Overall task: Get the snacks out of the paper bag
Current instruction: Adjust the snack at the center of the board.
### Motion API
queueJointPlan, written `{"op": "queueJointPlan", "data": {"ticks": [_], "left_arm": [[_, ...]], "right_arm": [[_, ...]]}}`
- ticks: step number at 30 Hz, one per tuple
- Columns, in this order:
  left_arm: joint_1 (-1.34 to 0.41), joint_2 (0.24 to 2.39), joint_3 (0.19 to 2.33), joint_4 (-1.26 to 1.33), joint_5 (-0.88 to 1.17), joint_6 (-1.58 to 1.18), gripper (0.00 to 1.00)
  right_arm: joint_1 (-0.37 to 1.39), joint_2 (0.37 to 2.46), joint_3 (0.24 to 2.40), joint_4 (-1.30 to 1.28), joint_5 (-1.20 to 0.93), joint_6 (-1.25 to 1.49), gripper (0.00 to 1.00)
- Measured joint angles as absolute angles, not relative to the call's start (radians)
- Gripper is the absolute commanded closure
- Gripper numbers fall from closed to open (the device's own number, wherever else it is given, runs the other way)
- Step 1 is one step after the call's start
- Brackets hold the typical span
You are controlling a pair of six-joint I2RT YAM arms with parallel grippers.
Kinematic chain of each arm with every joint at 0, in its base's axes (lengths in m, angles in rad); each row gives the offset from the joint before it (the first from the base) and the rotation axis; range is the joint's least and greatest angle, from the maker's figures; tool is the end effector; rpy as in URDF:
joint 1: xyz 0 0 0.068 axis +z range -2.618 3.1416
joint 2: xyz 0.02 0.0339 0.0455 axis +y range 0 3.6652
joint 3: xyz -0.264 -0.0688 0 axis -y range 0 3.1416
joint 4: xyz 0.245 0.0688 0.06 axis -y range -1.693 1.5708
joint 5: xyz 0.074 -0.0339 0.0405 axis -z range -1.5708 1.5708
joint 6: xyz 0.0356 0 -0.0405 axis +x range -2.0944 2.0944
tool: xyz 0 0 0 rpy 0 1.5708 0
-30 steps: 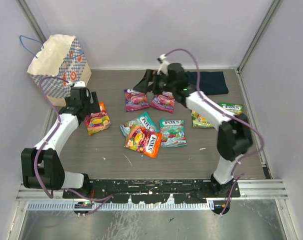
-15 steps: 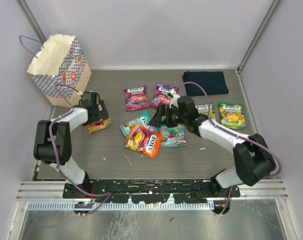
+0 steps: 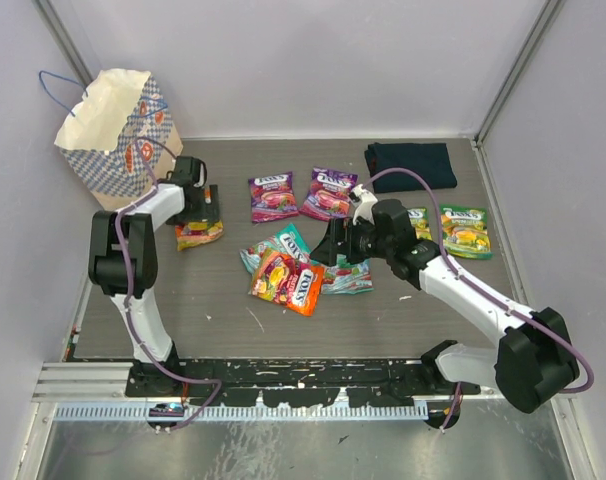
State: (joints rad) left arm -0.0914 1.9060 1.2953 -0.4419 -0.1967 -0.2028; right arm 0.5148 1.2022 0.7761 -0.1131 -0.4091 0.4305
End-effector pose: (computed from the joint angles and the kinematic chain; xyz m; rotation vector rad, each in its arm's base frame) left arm 0.3949 -0.0292 0.1769 -0.2124 2.5897 0.1526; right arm 0.2231 0.1425 0.2584 -0.3523 2.1939 0.9772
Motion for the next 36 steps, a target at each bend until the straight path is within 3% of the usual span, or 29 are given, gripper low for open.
{"op": "queueJointPlan", "data": {"ticks": [22,36], "left_arm": [[-0.006,2.137,1.671,-0.744,0.038,0.075,0.01],[0.001,2.196,1.769,-0.831,0.057,0.125,0.01]], "right_arm": [[0.513,1.213,0.776,-0.159,-0.433,0.401,0.0],[0.513,1.235,0.757,-0.134,-0.469,0.395,0.0]]}}
